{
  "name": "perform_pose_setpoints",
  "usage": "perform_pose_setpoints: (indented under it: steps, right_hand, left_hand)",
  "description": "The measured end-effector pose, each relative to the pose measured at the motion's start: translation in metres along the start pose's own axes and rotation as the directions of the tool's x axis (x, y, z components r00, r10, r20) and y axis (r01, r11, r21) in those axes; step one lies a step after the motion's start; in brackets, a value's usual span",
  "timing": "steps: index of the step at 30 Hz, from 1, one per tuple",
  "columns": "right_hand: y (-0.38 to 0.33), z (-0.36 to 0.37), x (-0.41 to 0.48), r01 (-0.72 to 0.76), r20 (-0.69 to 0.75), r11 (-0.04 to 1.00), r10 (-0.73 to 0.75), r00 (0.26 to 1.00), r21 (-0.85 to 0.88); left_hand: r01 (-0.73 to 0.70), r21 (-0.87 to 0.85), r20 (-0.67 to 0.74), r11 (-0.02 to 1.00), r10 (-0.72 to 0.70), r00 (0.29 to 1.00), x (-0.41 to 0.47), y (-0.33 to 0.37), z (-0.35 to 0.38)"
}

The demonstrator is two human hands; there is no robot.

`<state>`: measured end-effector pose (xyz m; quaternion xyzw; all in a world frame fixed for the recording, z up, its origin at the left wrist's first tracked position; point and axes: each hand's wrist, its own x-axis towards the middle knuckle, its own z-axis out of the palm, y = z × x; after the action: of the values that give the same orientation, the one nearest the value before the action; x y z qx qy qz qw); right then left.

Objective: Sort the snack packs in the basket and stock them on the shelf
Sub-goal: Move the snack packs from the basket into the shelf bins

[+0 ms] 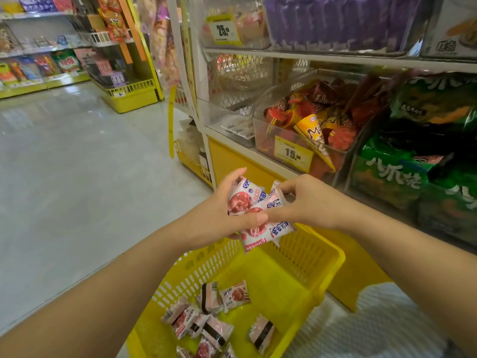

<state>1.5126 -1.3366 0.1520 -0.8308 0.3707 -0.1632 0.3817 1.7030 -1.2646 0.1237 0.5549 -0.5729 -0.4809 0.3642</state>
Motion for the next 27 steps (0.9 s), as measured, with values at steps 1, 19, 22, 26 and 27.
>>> perform_pose_setpoints:
  steps: [1,19,22,26,27]
  right_hand:
    - [0.002,0.000,0.000,0.003,-0.022,1.000,-0.003,1.000,-0.005]
    - [-0.006,-0.013,0.004,0.133,-0.329,0.647,0.190,0.925,0.750]
    - [-0.018,-0.001,0.000,0.289,-0.618,0.831,0.080,0.782,0.475]
    - [-0.022,0.021,-0.003,0.396,-0.648,0.918,-0.282,0.708,0.033]
    - [-0.021,0.027,-0.004,0.410,-0.570,0.911,-0.320,0.757,0.032]
  left_hand:
    - [-0.010,-0.009,-0.010,1.000,0.009,1.000,0.001,-0.002,0.000]
    - [-0.234,-0.406,-0.619,0.883,-0.077,0.782,0.013,-0.002,-0.009]
    - [-0.241,-0.396,-0.610,0.886,-0.057,0.790,0.012,0.003,0.004]
    - [-0.267,-0.418,-0.598,0.868,-0.042,0.800,0.016,0.007,0.021]
    - [-0.267,-0.435,-0.587,0.860,-0.046,0.808,0.017,0.006,0.024]
